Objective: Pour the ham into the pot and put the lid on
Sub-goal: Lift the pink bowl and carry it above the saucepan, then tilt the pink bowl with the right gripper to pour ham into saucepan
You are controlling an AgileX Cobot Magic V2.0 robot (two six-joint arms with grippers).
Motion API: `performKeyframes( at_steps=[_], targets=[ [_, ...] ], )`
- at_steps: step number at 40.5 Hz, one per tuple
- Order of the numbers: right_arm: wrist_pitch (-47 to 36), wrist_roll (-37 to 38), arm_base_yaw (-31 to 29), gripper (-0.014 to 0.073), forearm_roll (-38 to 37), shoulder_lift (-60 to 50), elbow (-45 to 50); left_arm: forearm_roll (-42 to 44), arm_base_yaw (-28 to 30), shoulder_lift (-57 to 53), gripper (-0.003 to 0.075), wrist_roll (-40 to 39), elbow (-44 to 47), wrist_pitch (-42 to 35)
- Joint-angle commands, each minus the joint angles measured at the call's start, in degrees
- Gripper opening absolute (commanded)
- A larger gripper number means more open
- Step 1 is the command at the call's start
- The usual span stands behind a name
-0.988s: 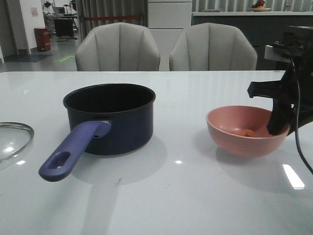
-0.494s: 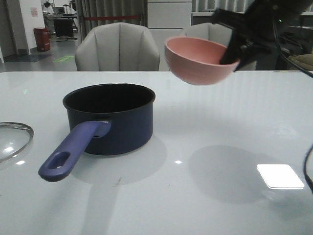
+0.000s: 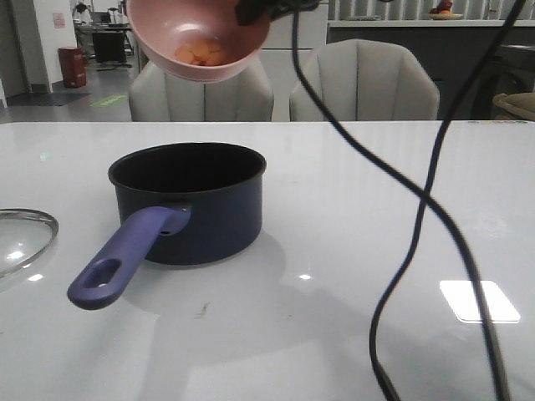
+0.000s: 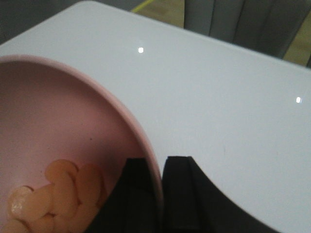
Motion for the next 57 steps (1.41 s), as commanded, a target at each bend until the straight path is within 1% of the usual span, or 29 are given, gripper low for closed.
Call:
performKeyframes(
  at_steps=[1,9,14,21,25,30,36,39,43,47,53,55,57],
  targets=[
    [-11.2,-1.9,0.8,0.0134,-2.9,-2.1,-1.0,-0.3,-0.5,0.5,0.0637,-0.4,-1.6,-4.8],
    [-16.3,-14.3,2.8,0.0134,-2.9,-0.1,-1.0,-0.3,-0.5,0.5,0.0637,-0.4,-1.6,-4.8],
    [-16.9,-19.3,3.6,0.0134,-2.4,-0.1,-0.9,-0.3,-0.5,0.5,0.0637,-0.4,-1.6,-4.8],
    [-20.0,-26.1,4.4,0.0134,0.4,0.0,1.2,-0.3,-0.5,0.5,0.0637,-0.4,-1.6,-4.8],
    [-21.0,-31.7,5.4,0.0134,3.3,0.0,1.5,-0.3,-0.5,0.5,0.0637,-0.4,-1.6,-4.8],
    [-23.0,-41.1,6.7,0.0134,8.5,0.0,2.0,-0.3,-0.5,0.5,0.0637,-0.4,-1.6,-4.8],
    [-30.3,-54.0,8.2,0.0134,20.0,0.0,3.4,-0.3,-0.5,0.5,0.0637,-0.4,-1.6,-4.8],
    [-34.2,-60.3,9.0,0.0134,24.6,0.3,3.7,-0.3,-0.5,0.5,0.0637,-0.4,-1.6,-4.8],
    [-38.0,-69.3,10.2,0.0134,28.1,1.3,3.7,-0.3,-0.5,0.5,0.0637,-0.4,-1.6,-4.8],
    [-41.1,-76.0,11.2,0.0134,28.8,2.8,3.7,-0.3,-0.5,0.5,0.0637,-0.4,-1.6,-4.8],
    [-48.2,-85.9,12.8,0.0134,27.9,5.4,3.7,-0.3,-0.5,0.5,0.0637,-0.4,-1.6,-4.8],
    [-49.5,-88.0,13.0,0.0134,26.8,6.1,3.7,-0.3,-0.5,0.5,0.0637,-0.4,-1.6,-4.8],
    [-49.7,-88.4,13.1,0.0134,25.4,6.6,3.7,-0.3,-0.5,0.5,0.0637,-0.4,-1.6,-4.8]
  ],
)
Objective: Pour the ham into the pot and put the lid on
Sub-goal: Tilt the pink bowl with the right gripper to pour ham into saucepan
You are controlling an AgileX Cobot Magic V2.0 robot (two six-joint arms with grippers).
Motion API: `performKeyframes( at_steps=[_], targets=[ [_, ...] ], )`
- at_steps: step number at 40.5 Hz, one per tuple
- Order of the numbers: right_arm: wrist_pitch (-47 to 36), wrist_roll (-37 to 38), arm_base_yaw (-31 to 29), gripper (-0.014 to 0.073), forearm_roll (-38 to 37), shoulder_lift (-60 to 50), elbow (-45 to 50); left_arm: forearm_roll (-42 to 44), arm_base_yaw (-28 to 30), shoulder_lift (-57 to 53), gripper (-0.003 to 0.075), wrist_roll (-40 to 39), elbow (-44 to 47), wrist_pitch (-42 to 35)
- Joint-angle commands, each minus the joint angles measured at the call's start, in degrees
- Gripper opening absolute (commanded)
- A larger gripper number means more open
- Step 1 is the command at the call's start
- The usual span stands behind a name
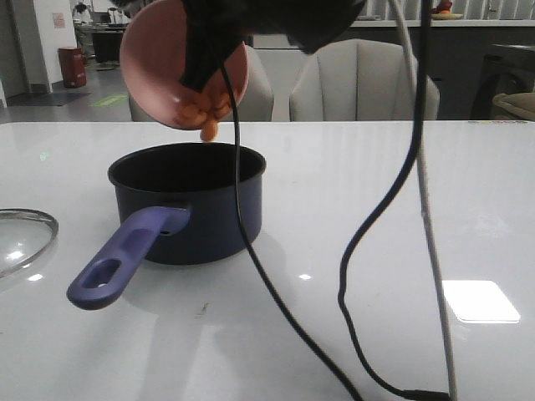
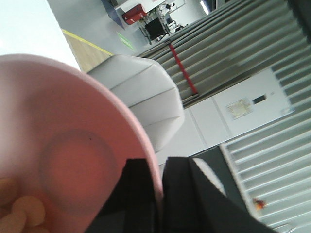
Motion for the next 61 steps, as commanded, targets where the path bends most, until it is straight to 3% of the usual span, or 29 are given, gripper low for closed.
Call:
performKeyframes(
  at_steps=[1,13,19,29,38,44,49,61],
  targets=[
    [-6.6,-3.2,0.1,0.0134,-4.2,-2.8,-1.5,-0.3,-0.5,0.5,0.0637,-0.4,-1.6,-4.8],
    [-7.3,-9.7,0.2,0.0134,-12.1,-2.6,-1.5,-0.3,-0.5,0.5,0.0637,-0.4,-1.6,-4.8],
    [-7.7,-9.8,0.3,0.0134,-19.0,-2.6,-1.4,-0.3,-1.7,0.5,0.0637,-0.4,-1.6,-4.8],
    [-7.7,-9.8,0.3,0.0134,-21.1,-2.6,-0.1,-0.3,-2.1,0.5,0.0637,-0.4,-1.6,-4.8],
    [-12.7,-9.2,0.3,0.0134,-26.4,-2.6,1.9,-0.3,-2.1,0.5,0.0637,-0.4,-1.6,-4.8],
    [-12.3,-1.4,0.3,0.0134,-19.8,-2.6,1.8,-0.3,-2.1,0.5,0.0637,-0.4,-1.6,-4.8],
    [-8.2,4.0,0.3,0.0132,-10.0,-3.4,0.6,-0.3,-2.1,0.5,0.0637,-0.4,-1.6,-4.8],
    [16.6,5.1,-2.2,0.0132,30.6,-12.5,-5.3,-0.3,-2.1,0.5,0.0637,-0.4,-1.6,-4.8]
  ],
)
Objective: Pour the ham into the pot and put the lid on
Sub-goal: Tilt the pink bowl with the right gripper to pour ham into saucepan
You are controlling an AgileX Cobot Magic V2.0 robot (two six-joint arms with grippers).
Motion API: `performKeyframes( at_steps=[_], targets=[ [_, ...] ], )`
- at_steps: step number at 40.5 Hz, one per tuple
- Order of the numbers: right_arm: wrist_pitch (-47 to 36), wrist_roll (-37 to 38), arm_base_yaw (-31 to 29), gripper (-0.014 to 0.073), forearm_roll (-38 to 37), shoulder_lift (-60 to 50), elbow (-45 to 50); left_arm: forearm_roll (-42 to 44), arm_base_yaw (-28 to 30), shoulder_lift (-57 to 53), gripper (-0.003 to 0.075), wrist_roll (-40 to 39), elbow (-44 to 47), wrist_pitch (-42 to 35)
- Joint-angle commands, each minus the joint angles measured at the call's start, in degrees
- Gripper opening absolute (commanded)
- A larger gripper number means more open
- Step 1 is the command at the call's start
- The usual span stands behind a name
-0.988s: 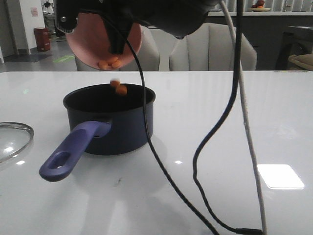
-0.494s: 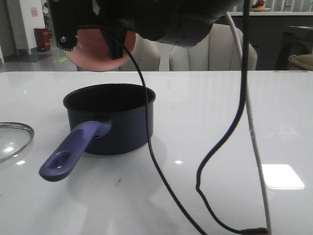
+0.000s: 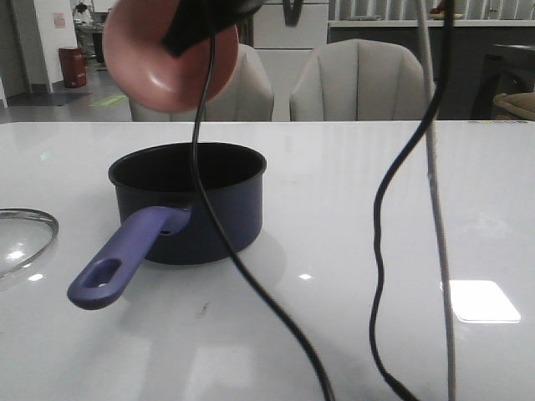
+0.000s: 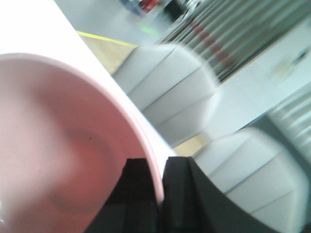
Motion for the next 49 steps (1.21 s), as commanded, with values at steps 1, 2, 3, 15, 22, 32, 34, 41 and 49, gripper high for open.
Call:
performKeyframes(
  at_steps=[1,2,3,15,22,32,34,41,49],
  targets=[
    [4.8,0.2,-1.7,0.0132,11.7,-7.2,-2.8,-0.3,-0.5,0.5,0.0637,-0.4,-1.6,-4.8],
    [5.7,-0.2,-2.0,0.0132,14.3,-7.9,-2.8,-0.3,-0.5,0.5,0.0637,-0.4,-1.6,-4.8],
    [6.2,-0.9,-2.3,0.0132,17.9,-8.7,-2.8,-0.3,-0.5,0.5,0.0637,-0.4,-1.6,-4.8],
    [-6.7,-20.0,-2.3,0.0132,41.8,-14.2,-1.7,-0.3,-0.5,0.5,0.0637,-0.4,-1.6,-4.8],
    [-4.9,-19.8,-2.3,0.0132,41.8,-15.9,1.6,-0.3,-0.5,0.5,0.0637,-0.4,-1.6,-4.8],
    [-2.6,-18.7,-2.2,0.0132,41.8,-16.1,4.2,-0.3,-0.5,0.5,0.0637,-0.4,-1.6,-4.7],
    [-2.9,-18.7,-2.2,0.0132,41.8,-16.2,4.2,-0.3,-0.5,0.5,0.0637,-0.4,-1.6,-4.7],
    [-2.3,-19.0,-1.7,0.0132,41.8,-17.3,4.3,-0.3,-0.5,0.5,0.0637,-0.4,-1.6,-4.7],
    [0.5,-22.9,-1.7,0.0132,41.8,-18.5,4.8,-0.3,-0.5,0.5,0.0637,-0.4,-1.6,-4.7]
  ],
)
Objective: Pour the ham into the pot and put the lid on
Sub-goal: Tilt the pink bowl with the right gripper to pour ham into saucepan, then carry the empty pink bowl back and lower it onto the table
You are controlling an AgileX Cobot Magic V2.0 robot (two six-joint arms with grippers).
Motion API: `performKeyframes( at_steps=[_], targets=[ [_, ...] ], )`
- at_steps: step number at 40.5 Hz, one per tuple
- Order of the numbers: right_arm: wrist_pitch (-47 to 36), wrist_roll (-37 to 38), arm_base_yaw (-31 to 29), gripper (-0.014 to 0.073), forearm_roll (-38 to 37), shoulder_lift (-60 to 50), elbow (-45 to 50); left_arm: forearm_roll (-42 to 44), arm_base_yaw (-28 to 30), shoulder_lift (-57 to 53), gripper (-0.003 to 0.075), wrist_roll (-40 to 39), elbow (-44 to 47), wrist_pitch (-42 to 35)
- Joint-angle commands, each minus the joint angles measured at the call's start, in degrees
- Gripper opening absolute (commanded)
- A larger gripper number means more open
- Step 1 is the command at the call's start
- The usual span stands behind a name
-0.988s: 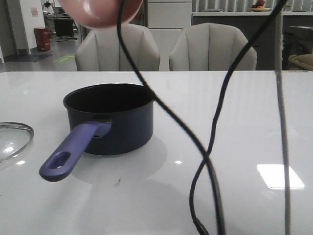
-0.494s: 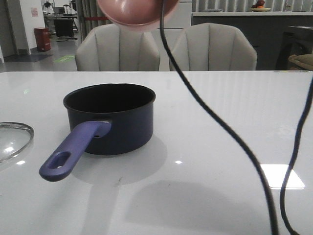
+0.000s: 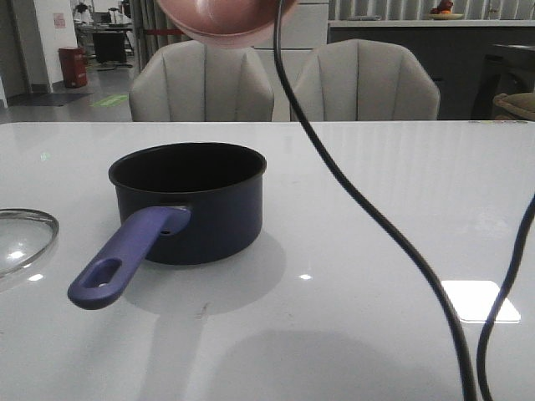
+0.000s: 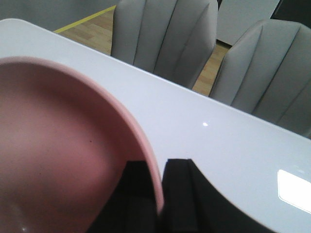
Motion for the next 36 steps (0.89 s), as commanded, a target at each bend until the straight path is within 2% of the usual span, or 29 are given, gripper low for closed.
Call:
performKeyframes(
  at_steps=[1,10,13,21,31,36],
  targets=[
    [2.8,-4.1,0.0,0.0132,-1.3,-3.2,-1.1,-0.3,-0.5,0.5,0.0637,-0.4,-1.6,-4.7],
    [5.1,-4.6,-0.2,0.0132,-1.6,-3.9,3.3,-0.3,-0.5,0.5,0.0637,-0.4,-1.6,-4.7],
    [6.7,-2.5,-0.2,0.0132,-3.5,-3.9,4.7,-0.3,-0.5,0.5,0.0637,-0.4,-1.6,-4.7],
    [11.0,13.8,-1.4,0.0132,-10.8,-4.8,7.1,-0.3,-0.5,0.5,0.0637,-0.4,-1.6,-4.7],
    [15.3,22.1,-1.9,0.0132,-14.4,-6.6,9.0,-0.3,-0.5,0.5,0.0637,-0.4,-1.6,-4.7],
    [20.8,33.5,-3.0,0.0132,-22.0,-7.0,10.7,-0.3,-0.5,0.5,0.0637,-0.4,-1.6,-4.7]
  ],
)
